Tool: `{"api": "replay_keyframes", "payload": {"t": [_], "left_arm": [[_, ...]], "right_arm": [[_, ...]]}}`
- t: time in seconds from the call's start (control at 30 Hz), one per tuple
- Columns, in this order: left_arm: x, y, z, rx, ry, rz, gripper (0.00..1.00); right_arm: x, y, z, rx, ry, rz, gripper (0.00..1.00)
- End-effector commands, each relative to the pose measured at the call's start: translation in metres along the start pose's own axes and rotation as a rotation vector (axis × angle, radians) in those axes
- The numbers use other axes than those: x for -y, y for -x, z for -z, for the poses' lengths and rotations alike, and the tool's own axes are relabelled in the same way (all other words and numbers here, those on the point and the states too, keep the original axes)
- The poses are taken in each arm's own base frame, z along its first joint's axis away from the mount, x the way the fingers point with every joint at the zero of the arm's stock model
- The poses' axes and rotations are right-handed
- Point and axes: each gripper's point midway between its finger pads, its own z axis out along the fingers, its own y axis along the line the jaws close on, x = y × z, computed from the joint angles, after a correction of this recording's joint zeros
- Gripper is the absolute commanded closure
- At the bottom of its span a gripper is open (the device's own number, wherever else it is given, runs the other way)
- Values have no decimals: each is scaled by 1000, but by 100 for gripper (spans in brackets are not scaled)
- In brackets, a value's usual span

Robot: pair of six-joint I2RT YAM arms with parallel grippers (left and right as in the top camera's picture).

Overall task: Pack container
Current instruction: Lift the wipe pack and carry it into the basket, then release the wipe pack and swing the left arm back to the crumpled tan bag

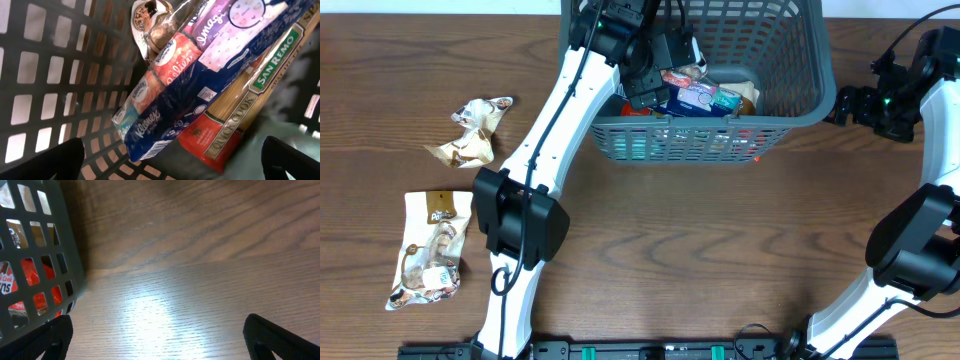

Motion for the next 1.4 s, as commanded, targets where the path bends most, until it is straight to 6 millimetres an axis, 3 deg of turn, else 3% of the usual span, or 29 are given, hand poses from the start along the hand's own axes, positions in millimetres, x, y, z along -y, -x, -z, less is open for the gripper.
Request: {"api": "replay_keyframes", "payload": {"t": [0.0,0.17,0.3,0.37,0.5,0.67,0.8,0.93,1.13,1.37], "left_arm": [[-18,17,59,77,97,64,1],[-37,24,149,131,288,73,1],[-55,3,220,126,472,231,1],[-62,-23,249,101,542,358,1],[-61,-93,284,29,572,635,1],[-53,-182,300,-126,578,927,1],[-49,-231,294,-231,557,1067,2],[-55,-262,270,-258,483,1152,1],[-68,-309,199,-309,311,1262,1],[-57,-349,101,-449,110,1312,1]], "right_arm": [[-5,-1,-3,-8,6,21,1],[-5,-1,-3,-9,6,21,1],[-5,-1,-3,-10,6,21,1],[-5,-1,-3,-9,6,21,1],[-6,-1,-3,-10,10,21,1],[-7,-1,-3,-11,15,21,1],[-7,-1,-3,-11,14,20,1],[-7,-1,-3,-11,14,20,1],[-7,-1,-3,-11,14,20,1],[-7,-1,-3,-11,14,21,1]]}}
